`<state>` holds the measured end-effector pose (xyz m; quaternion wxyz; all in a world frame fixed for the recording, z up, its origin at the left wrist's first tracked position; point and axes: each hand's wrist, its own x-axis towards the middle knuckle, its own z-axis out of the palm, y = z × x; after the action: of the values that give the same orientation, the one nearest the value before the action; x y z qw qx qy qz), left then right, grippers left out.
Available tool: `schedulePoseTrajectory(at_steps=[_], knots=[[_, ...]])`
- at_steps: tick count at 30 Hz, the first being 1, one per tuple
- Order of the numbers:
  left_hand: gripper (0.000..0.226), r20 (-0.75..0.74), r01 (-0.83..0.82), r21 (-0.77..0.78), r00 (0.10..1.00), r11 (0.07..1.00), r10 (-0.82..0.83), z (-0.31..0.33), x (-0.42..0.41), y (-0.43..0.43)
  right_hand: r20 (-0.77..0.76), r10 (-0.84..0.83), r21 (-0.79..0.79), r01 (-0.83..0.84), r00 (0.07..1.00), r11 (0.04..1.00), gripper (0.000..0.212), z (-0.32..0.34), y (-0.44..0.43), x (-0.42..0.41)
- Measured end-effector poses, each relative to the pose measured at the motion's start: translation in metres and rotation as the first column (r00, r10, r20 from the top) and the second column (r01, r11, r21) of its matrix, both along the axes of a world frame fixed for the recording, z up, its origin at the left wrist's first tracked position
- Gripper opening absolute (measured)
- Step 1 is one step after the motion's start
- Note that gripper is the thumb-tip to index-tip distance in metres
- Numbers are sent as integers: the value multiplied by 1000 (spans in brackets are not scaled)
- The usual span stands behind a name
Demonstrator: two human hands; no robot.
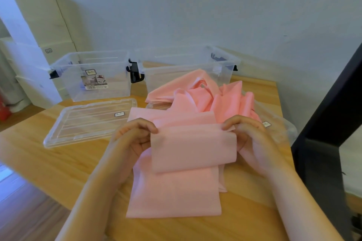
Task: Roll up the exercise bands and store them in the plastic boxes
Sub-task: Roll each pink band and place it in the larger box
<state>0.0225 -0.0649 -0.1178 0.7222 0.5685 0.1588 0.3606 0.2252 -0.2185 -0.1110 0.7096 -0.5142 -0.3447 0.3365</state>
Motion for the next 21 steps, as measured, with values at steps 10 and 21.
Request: schedulePoseTrajectory(at_steps=[10, 21], knots=[[34, -48, -362, 328, 916, 872, 398, 0, 10, -17, 91, -92, -79, 99, 992, 992, 27, 0, 1, -2], [24, -97, -382, 328, 896, 864, 433, -1, 19, -17, 197, -71, -128, 98, 978, 987, 18, -5, 2, 3]])
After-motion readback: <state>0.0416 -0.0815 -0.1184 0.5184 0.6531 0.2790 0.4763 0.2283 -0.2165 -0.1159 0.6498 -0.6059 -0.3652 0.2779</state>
